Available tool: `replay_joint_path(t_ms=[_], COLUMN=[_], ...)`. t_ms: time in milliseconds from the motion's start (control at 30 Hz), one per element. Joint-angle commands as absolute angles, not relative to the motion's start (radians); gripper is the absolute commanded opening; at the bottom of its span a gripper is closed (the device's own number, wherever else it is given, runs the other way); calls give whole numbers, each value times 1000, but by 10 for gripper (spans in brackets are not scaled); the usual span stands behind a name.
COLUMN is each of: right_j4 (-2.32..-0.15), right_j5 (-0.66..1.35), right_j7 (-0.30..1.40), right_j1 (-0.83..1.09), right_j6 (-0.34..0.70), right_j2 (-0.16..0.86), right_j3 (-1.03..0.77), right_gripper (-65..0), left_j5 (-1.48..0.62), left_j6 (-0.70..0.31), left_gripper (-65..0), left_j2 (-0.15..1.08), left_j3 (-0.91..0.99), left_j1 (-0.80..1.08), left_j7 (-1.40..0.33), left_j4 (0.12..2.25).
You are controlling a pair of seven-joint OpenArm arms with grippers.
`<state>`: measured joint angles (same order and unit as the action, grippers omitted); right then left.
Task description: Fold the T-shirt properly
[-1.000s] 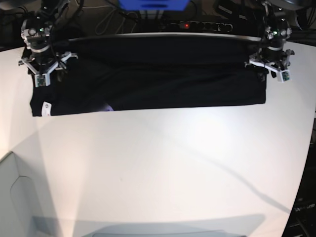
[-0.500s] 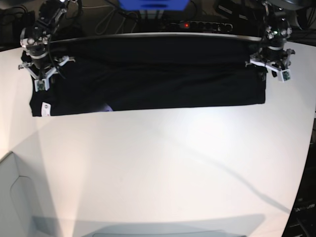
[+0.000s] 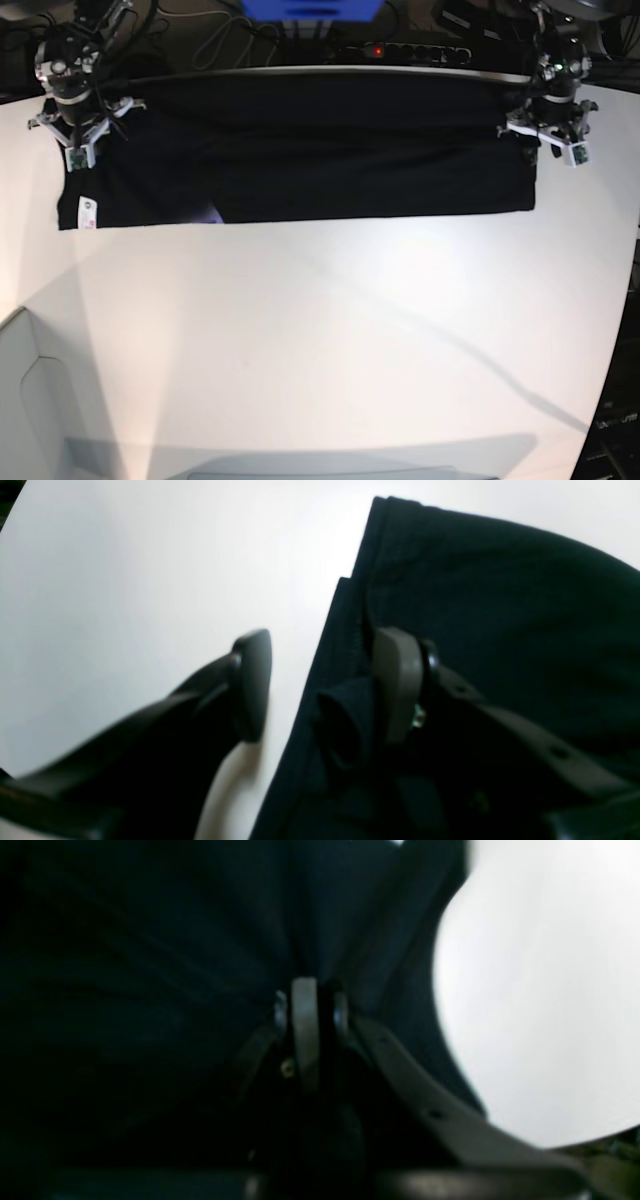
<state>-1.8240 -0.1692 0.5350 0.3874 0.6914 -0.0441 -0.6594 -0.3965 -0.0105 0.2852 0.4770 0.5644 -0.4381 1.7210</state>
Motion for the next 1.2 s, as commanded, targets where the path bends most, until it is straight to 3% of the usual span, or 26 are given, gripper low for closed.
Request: replay_joint_path(t_ms=[0,100,300,400,733,933,1167], right_j4=[-1825,-1788,-1827,-1882,-1905,-1905,-1905], right_j5=[-162,-162,-160,-159,-157,-157,-157], right_j7=[515,515,515,515,515,515,515], right_j1=[387,387,386,387,387,387,387], right_j6=[698,698,698,698,698,698,698], right_j2=[-27,-13,-10,-16,-50,-56,-56], right_j3=[-661,-661,-670,-670,-661,-661,-634], right_gripper=[-650,-624,-421,-359,-353,-353,-353], left_j5=[-397,-397,-404,-406,-406,-406,-407], left_j6=[-5,-5,-5,-5,-5,-7,-7], left_gripper=[-334,-333,-333,-333,-328,-162,-159], left_j2=[298,298,298,297,271,269,269], left_j3=[489,489,489,489,489,478,479], left_j1=[565,570,575,575,575,575,564], left_j7=[-418,-418,-418,-417,-417,-417,-415], left_j4=[1733,1736,1744,1744,1732,1732,1661])
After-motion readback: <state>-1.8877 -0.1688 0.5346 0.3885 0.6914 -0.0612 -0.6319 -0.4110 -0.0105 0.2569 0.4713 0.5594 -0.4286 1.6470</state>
